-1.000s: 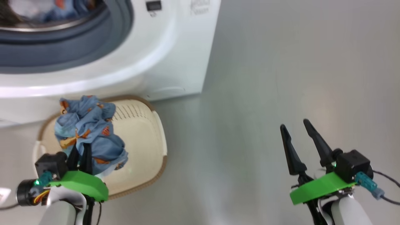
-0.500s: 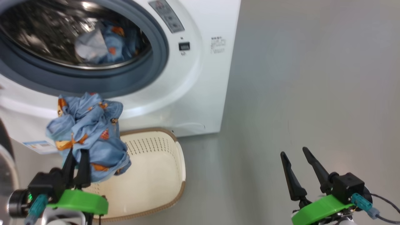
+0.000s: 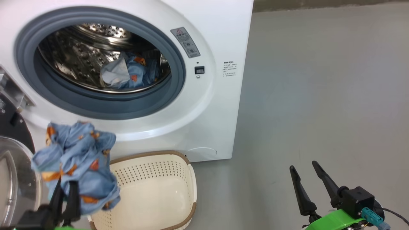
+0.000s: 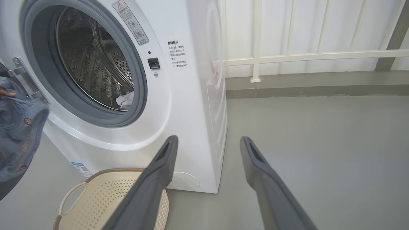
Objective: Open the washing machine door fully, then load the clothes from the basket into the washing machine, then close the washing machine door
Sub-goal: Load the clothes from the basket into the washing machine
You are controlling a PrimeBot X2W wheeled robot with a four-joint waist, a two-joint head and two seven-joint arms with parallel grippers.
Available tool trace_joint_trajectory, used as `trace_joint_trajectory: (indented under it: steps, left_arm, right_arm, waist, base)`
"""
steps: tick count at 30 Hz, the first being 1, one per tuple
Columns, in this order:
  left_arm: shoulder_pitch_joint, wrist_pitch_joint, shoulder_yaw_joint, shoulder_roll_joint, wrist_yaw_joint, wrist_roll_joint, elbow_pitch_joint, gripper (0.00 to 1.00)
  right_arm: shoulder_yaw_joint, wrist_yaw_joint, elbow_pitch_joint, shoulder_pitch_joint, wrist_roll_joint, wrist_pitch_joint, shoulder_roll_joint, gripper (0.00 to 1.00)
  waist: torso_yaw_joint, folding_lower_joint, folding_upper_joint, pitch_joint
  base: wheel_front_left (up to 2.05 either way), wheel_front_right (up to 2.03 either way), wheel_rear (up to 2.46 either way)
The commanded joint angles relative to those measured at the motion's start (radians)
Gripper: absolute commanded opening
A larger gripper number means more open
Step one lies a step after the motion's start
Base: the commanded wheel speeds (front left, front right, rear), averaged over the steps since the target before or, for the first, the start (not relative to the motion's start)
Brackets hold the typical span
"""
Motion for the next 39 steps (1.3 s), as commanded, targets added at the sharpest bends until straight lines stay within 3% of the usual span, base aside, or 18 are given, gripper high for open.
trace_joint_trajectory:
  steps: [1, 11, 23, 39]
  left_arm:
    - [-0.008, -0.006, 0.044, 0.016, 0.003, 0.010, -0.033, 0.00]
    - [0.100, -0.006, 0.059, -0.031, 0.003, 0.023, -0.059, 0.00]
    - [0.096, -0.006, 0.064, -0.056, -0.005, 0.029, -0.062, 0.00]
    - [-0.192, -0.006, 0.089, -0.056, -0.071, 0.007, 0.019, 0.00]
  right_arm:
    - [0.021, 0.002, -0.029, -0.001, -0.011, -0.005, -0.005, 1.00]
    - [0.015, 0.002, -0.056, 0.004, -0.028, -0.005, -0.006, 1.00]
    - [0.016, 0.002, -0.057, 0.008, -0.028, -0.005, -0.006, 1.00]
    - [0.043, 0.002, -0.059, -0.060, -0.022, -0.005, 0.002, 1.00]
  waist:
    - [-0.002, 0.0000, 0.0000, -0.008]
    - [-0.016, 0.0000, 0.0000, -0.019]
    - [-0.020, 0.0000, 0.0000, -0.014]
    - [-0.060, 0.0000, 0.0000, 0.154]
  base:
    - [0.00, 0.00, 0.00]
    - [0.00, 0.00, 0.00]
    - [0.00, 0.00, 0.00]
    - [0.00, 0.00, 0.00]
